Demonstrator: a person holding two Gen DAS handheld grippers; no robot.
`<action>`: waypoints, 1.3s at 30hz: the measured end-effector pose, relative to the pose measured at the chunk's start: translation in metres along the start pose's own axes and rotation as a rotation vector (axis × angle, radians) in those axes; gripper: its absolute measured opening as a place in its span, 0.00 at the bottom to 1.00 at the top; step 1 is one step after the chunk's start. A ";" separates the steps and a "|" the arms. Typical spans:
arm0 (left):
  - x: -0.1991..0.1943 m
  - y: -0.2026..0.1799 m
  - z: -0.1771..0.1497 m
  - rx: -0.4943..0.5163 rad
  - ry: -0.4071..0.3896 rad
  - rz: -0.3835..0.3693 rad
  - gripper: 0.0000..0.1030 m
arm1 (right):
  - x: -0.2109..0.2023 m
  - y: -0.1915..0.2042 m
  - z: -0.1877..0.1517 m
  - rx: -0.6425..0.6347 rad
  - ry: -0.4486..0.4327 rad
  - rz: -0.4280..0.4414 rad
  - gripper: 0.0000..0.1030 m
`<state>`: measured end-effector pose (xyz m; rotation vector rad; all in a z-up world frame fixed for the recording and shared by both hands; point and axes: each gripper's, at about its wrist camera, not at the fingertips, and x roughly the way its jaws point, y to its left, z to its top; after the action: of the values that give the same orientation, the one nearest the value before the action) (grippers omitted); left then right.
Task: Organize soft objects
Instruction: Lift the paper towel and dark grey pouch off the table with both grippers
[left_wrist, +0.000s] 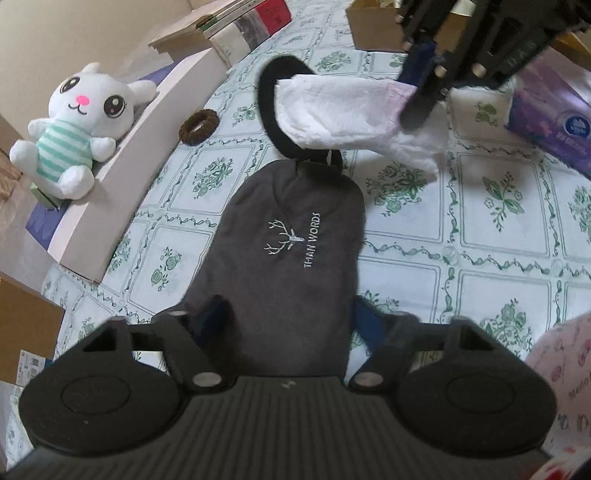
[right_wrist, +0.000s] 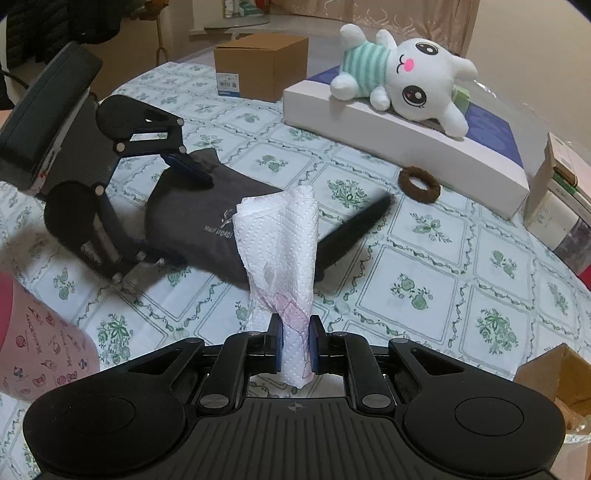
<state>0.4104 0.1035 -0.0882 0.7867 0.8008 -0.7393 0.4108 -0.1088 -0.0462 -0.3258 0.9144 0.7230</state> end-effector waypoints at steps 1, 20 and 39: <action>0.000 0.001 0.001 -0.009 0.006 -0.001 0.47 | 0.000 0.000 -0.001 -0.001 0.000 0.001 0.13; -0.101 -0.017 -0.065 -0.537 0.087 0.154 0.05 | -0.063 0.034 -0.032 0.097 -0.048 0.013 0.13; -0.224 -0.179 -0.140 -1.115 0.048 0.319 0.05 | -0.160 0.093 -0.147 0.437 -0.171 0.094 0.13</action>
<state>0.1099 0.1888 -0.0228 -0.0909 0.9418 0.0729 0.1939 -0.1897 0.0018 0.1638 0.9023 0.6072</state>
